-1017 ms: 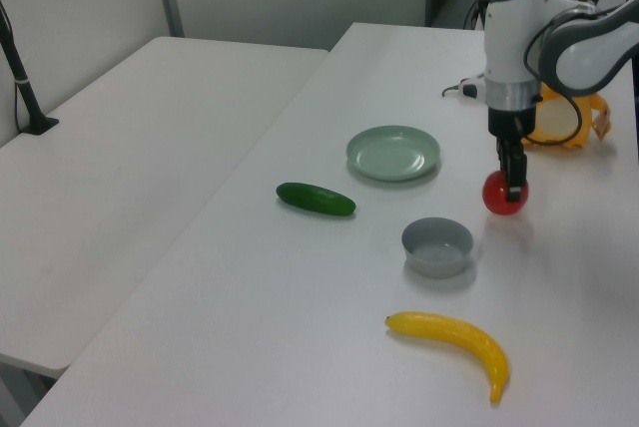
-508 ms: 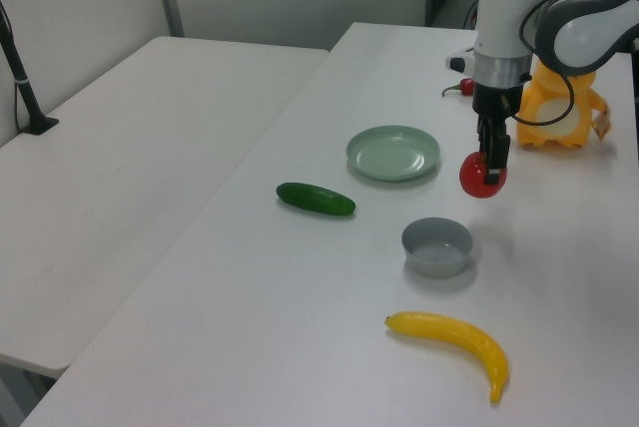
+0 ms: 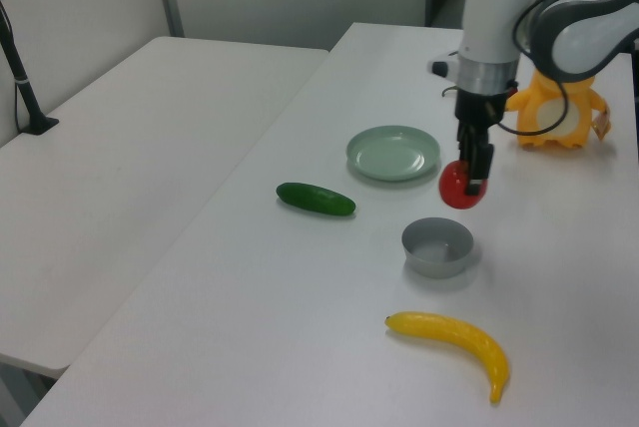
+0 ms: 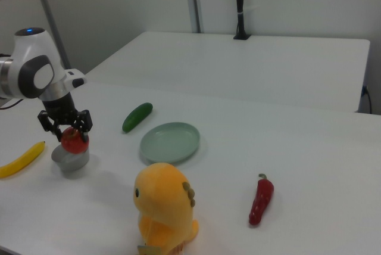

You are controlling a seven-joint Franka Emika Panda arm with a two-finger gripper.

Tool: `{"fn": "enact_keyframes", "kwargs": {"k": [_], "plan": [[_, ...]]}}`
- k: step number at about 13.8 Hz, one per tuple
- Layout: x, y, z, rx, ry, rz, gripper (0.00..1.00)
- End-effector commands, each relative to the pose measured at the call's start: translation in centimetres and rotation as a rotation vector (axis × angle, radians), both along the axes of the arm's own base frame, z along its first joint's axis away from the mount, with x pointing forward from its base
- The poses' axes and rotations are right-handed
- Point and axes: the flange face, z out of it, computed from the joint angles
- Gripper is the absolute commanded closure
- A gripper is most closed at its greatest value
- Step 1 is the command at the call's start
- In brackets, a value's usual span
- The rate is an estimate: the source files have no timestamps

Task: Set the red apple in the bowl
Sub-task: 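Carry the red apple over the grey bowl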

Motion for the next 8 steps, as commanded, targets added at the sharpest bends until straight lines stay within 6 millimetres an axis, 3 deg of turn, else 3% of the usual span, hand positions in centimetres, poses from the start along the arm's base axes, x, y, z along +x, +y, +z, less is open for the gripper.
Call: {"fn": "enact_keyframes", "kwargs": {"k": [1,8], "plan": [[3.7,2.0,-1.4,0.019,-0.024,-0.017,0.41],[3.0,5.2,-2.6,0.014,-0.038,0.042,0.37]]}}
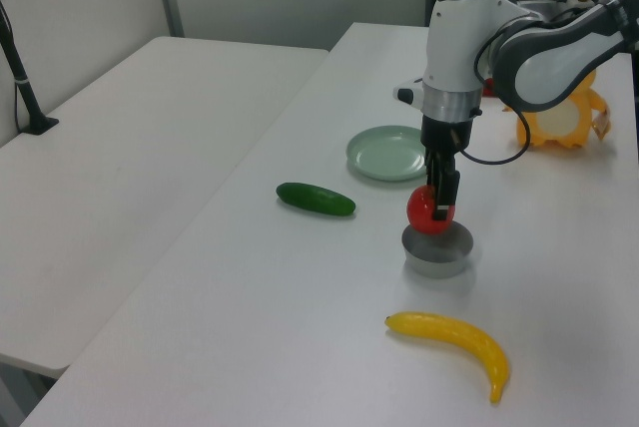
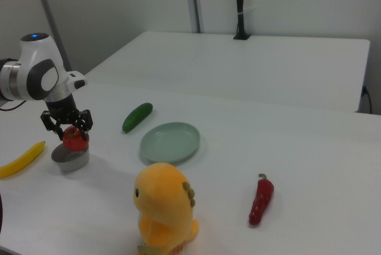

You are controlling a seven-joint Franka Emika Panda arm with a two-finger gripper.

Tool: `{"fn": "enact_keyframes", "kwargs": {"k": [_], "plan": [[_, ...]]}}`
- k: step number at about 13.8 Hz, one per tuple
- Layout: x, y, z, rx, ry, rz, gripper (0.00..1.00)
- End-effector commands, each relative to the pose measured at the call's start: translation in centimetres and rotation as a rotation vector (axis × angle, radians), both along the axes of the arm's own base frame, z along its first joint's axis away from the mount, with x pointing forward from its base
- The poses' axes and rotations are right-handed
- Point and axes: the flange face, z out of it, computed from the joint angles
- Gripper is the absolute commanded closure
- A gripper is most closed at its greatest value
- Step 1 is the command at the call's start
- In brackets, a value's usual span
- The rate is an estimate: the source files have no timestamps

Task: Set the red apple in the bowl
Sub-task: 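Carry the red apple over the grey bowl, then lower the apple into the bowl and open the gripper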

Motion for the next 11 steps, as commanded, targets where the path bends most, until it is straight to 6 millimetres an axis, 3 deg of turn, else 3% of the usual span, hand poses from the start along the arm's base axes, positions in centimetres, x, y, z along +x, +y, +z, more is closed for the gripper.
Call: {"fn": "enact_keyframes", "kwargs": {"k": [1,2,3,4,11], "plan": [[-0.2,1.7,0.3,0.001,-0.028,0.015,0.29],[-0.3,1.8,0.2,-0.001,-0.027,0.018,0.2],[-0.4,2.0,0.2,-0.001,-0.027,0.025,0.17],[-0.6,2.4,0.2,0.0,-0.027,0.033,0.02],[-1.0,3.1,0.5,0.003,-0.029,0.049,0.0]]}}
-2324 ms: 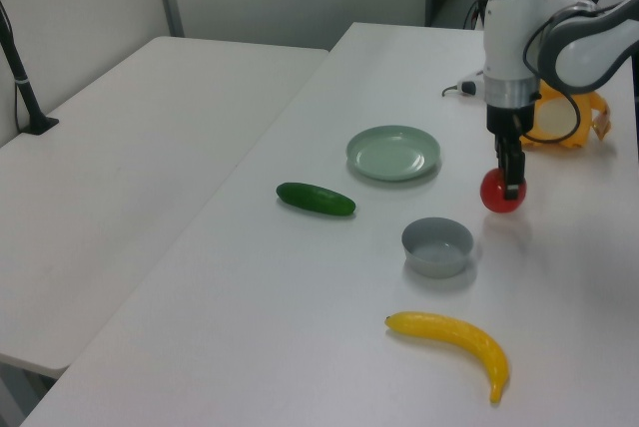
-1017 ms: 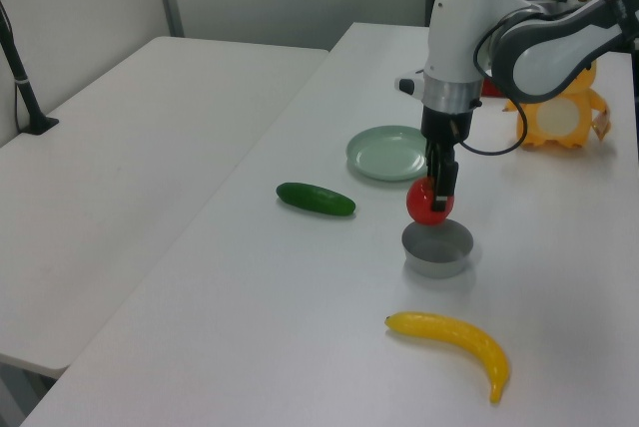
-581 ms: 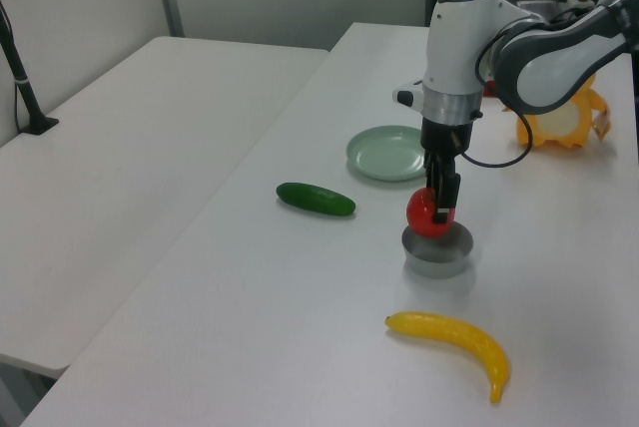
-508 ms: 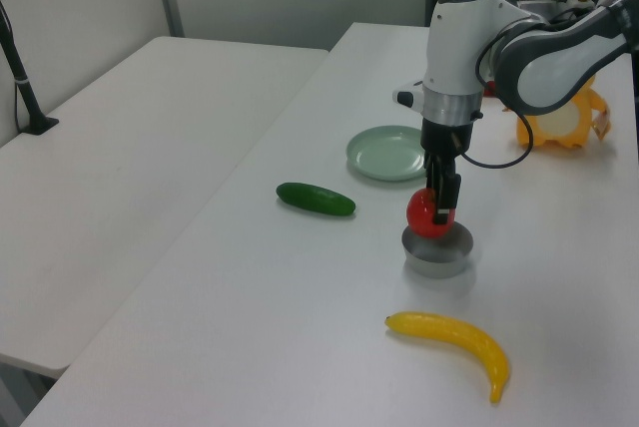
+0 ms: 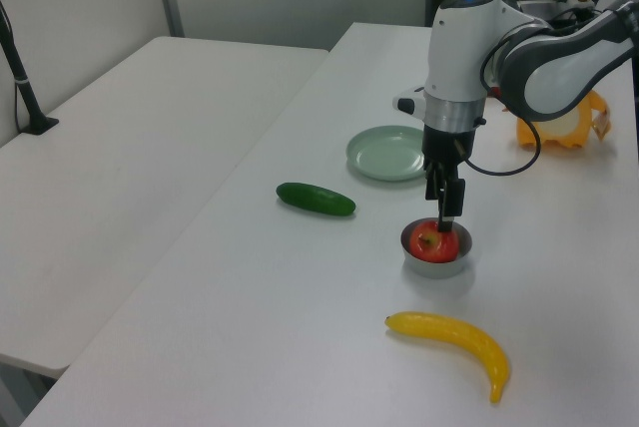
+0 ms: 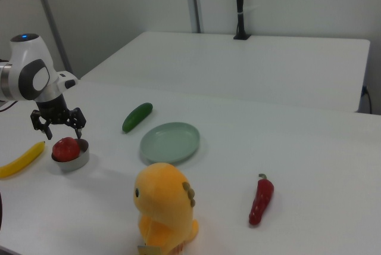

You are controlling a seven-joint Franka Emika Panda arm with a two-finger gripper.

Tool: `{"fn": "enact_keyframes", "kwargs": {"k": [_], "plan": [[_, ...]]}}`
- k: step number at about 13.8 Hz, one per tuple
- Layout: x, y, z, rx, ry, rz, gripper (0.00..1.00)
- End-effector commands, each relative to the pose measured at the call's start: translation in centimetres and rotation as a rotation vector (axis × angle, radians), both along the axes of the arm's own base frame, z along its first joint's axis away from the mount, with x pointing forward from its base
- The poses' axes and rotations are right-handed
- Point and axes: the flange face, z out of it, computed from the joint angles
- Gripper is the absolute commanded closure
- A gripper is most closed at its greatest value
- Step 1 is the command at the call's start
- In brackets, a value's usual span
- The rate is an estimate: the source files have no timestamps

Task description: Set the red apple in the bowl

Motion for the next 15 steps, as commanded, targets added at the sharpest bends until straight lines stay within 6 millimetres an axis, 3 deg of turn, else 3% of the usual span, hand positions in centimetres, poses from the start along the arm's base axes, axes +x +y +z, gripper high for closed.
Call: {"fn": "enact_keyframes", "kwargs": {"k": [1,3,5,9,12,15], "plan": [[0.2,0.3,0.5,0.006,-0.025,-0.011,0.0],[0.0,0.0,1.1,0.008,-0.02,-0.028,0.0],[0.3,-1.2,3.4,0.026,-0.052,-0.088,0.0],[-0.1,-5.6,7.0,-0.013,-0.001,-0.179,0.0],[-0.2,-11.7,10.7,-0.025,0.008,-0.277,0.0],[-0.5,-16.1,14.5,-0.017,-0.024,-0.35,0.0]]}}
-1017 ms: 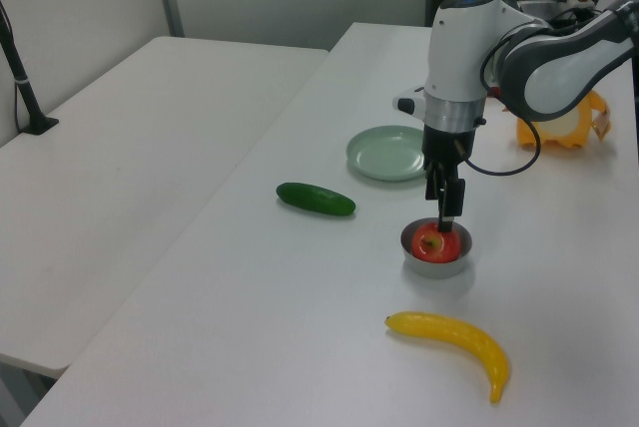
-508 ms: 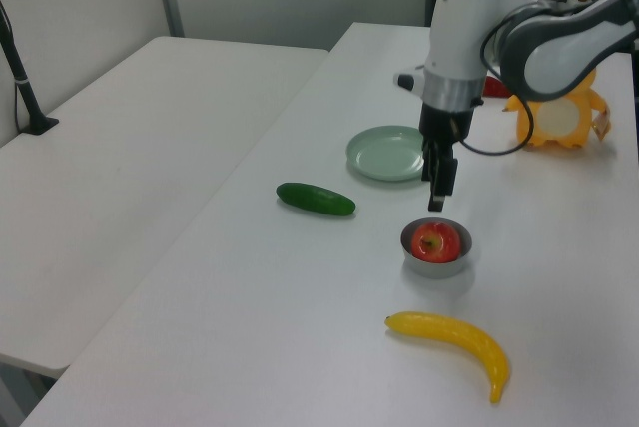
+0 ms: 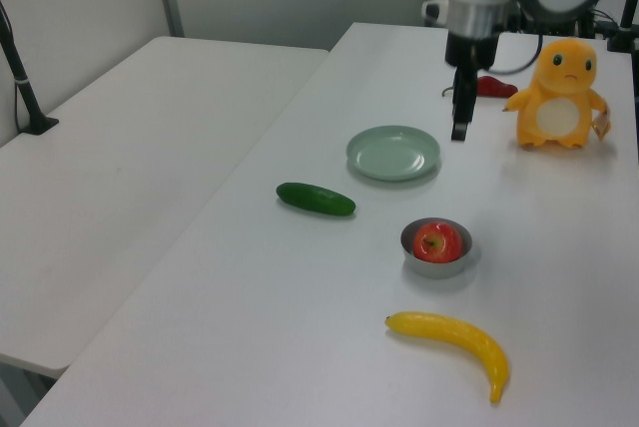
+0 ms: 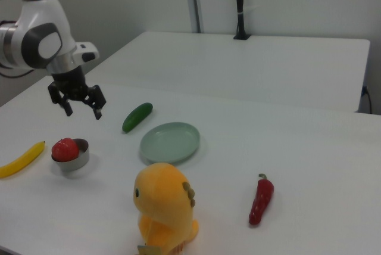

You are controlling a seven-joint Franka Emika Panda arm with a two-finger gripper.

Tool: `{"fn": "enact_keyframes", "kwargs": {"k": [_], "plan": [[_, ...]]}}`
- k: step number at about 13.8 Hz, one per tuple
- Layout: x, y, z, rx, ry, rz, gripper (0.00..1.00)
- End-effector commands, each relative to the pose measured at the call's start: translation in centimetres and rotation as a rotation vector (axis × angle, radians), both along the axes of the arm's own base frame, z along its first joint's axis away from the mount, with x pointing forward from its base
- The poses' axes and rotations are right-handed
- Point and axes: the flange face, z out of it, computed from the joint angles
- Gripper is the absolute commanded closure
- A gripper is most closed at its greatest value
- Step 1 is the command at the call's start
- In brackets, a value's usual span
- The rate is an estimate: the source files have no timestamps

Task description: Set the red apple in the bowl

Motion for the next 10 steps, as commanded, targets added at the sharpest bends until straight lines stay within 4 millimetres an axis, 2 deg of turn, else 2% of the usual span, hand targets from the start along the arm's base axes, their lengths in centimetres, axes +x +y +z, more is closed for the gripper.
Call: {"fn": "enact_keyframes", "kwargs": {"k": [1,2,5,10], "plan": [[-0.7,-5.5,4.6,-0.009,-0.032,-0.098,0.0],[-0.7,-6.4,6.0,-0.005,-0.041,-0.117,0.0],[-0.7,-6.8,7.1,-0.013,-0.014,-0.144,0.0],[0.3,-10.4,11.2,-0.006,-0.007,-0.23,0.0]]}}
